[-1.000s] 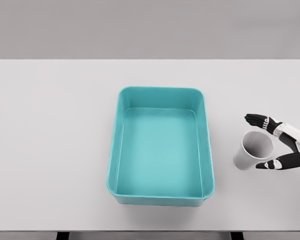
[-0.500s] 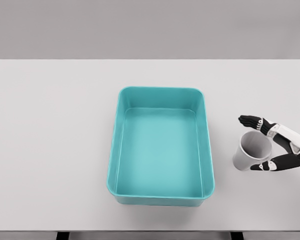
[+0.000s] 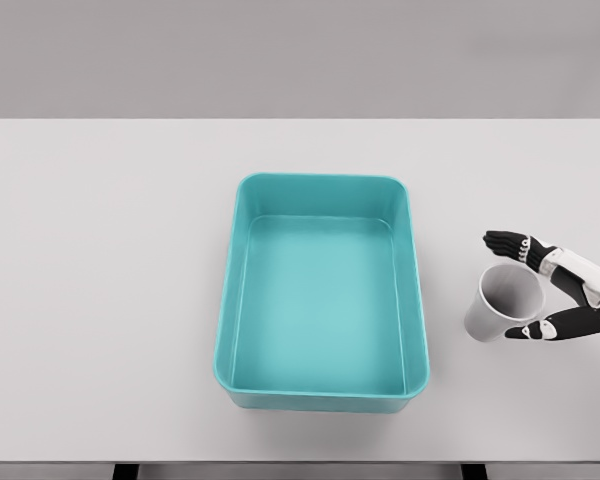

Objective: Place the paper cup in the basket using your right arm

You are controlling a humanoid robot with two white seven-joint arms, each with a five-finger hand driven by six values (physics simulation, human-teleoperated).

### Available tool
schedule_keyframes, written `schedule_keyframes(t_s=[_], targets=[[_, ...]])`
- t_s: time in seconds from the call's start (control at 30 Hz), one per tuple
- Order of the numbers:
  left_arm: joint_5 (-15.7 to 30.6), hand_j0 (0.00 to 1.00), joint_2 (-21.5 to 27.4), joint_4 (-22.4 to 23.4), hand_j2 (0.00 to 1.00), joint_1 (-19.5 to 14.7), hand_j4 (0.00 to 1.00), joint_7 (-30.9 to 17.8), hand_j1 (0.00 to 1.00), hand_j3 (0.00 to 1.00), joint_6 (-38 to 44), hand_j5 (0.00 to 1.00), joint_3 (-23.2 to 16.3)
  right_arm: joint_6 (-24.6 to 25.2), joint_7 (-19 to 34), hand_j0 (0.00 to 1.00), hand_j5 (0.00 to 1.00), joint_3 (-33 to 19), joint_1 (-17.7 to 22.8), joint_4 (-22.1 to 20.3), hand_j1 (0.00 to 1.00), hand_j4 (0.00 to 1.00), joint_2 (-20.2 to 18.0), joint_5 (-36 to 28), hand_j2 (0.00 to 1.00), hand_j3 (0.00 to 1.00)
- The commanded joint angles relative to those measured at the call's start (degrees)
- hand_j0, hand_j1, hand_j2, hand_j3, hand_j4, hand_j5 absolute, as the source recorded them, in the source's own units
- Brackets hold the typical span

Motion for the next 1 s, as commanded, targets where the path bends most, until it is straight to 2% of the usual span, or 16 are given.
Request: schedule_keyframes(t_s=[0.0, 0.1, 0.17, 0.27, 0.97], targets=[[0.0, 1.0, 0.0, 0.0, 1.0, 0.0, 1.0, 0.0, 1.0, 1.0, 0.0, 1.0, 0.0, 1.1, 0.0, 1.0, 1.0, 0.1, 0.0, 0.3, 1.0, 1.0, -0.1, -0.4, 1.0, 1.0], [0.0, 1.0, 0.0, 0.0, 1.0, 0.0, 1.0, 0.0, 1.0, 1.0, 0.0, 1.0, 0.0, 1.6, 0.0, 0.97, 0.97, 0.2, 0.0, 0.2, 0.97, 0.97, -0.1, -0.4, 0.97, 0.97], [0.0, 1.0, 0.0, 0.0, 1.0, 0.0, 1.0, 0.0, 1.0, 1.0, 0.0, 1.0, 0.0, 1.6, 0.0, 0.82, 0.82, 0.1, 0.0, 0.1, 0.82, 0.82, 0.0, -0.4, 0.82, 0.82], [0.0, 1.0, 0.0, 0.0, 1.0, 0.0, 1.0, 0.0, 1.0, 1.0, 0.0, 1.0, 0.0, 1.7, 0.0, 0.76, 0.76, 0.0, 0.0, 0.1, 0.76, 0.76, 0.0, -0.4, 0.76, 0.76], [0.0, 1.0, 0.0, 0.0, 1.0, 0.0, 1.0, 0.0, 1.0, 1.0, 0.0, 1.0, 0.0, 1.6, 0.0, 0.75, 0.75, -4.2, -0.1, -1.7, 0.75, 0.75, -0.7, -1.1, 0.75, 0.75]])
